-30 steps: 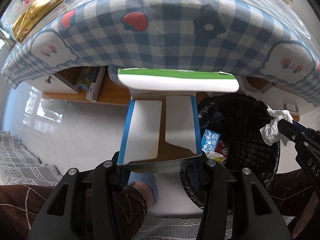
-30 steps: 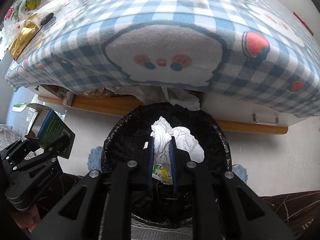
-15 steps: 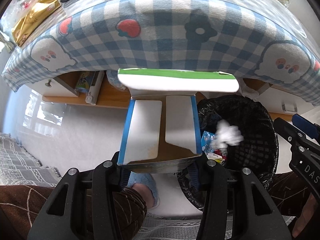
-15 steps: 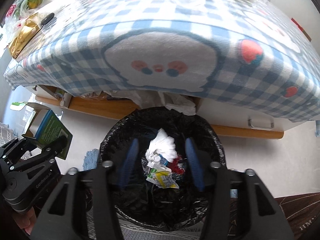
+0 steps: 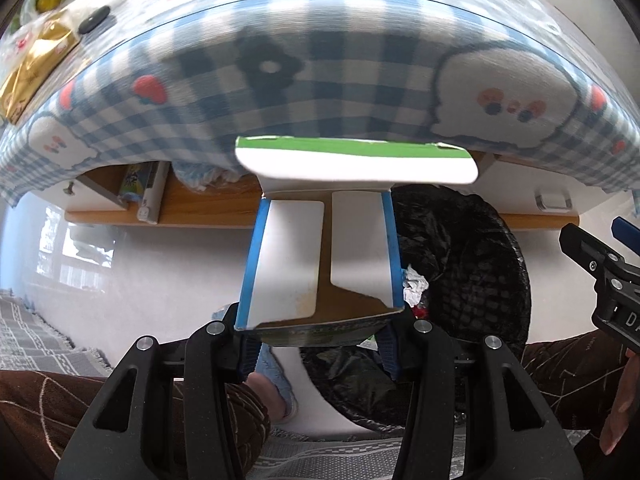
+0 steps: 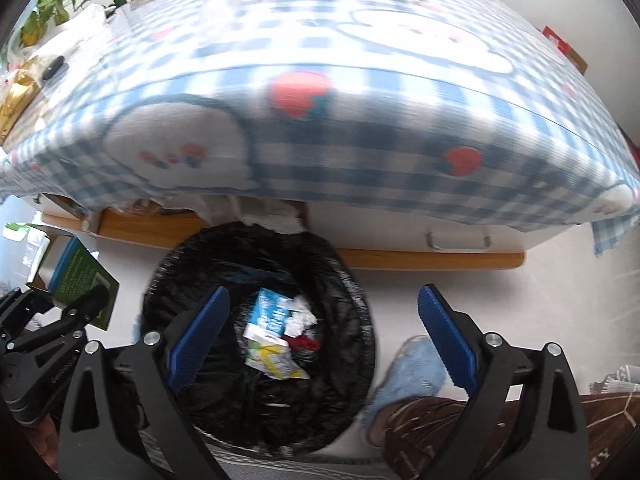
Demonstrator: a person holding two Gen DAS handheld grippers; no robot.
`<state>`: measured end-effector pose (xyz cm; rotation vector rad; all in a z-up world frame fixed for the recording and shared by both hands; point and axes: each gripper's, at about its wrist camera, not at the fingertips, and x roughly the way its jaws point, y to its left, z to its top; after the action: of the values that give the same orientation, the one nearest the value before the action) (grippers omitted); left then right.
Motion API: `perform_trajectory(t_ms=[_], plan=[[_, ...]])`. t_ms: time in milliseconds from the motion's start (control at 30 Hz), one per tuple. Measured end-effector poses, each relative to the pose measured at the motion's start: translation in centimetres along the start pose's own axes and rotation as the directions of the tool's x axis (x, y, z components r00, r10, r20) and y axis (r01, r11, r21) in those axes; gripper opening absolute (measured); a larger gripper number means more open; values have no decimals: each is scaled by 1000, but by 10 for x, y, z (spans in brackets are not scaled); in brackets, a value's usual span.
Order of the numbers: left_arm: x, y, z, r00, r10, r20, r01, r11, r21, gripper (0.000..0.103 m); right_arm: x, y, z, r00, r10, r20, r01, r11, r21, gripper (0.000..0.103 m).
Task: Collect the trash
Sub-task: 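Move the paper box with the left tool over the bin and open it, then raise both tools back over the table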
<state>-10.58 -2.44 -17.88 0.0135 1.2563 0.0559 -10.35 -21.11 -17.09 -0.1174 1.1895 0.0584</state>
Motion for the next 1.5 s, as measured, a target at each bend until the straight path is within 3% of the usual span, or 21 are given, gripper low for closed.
perform_trajectory(t_ms=[533, 1167, 1400, 1500], plan=[[15, -67, 4, 998, -64, -22, 66, 995, 70, 47, -4, -60, -5, 992, -126, -22, 127, 991, 36, 95], [17, -107, -1, 997, -80, 16, 78, 989, 129, 49, 0, -96, -12, 982, -171, -76, 179, 978, 107, 95], [14, -101, 0, 998, -59, 30, 56, 992, 111, 67, 2, -92, -10, 985, -156, -72, 163, 981, 109, 95], [9, -94, 0, 997, -58, 54, 53, 994, 100, 79, 1, -88, -8, 988, -142, -62, 148, 983, 108, 95]])
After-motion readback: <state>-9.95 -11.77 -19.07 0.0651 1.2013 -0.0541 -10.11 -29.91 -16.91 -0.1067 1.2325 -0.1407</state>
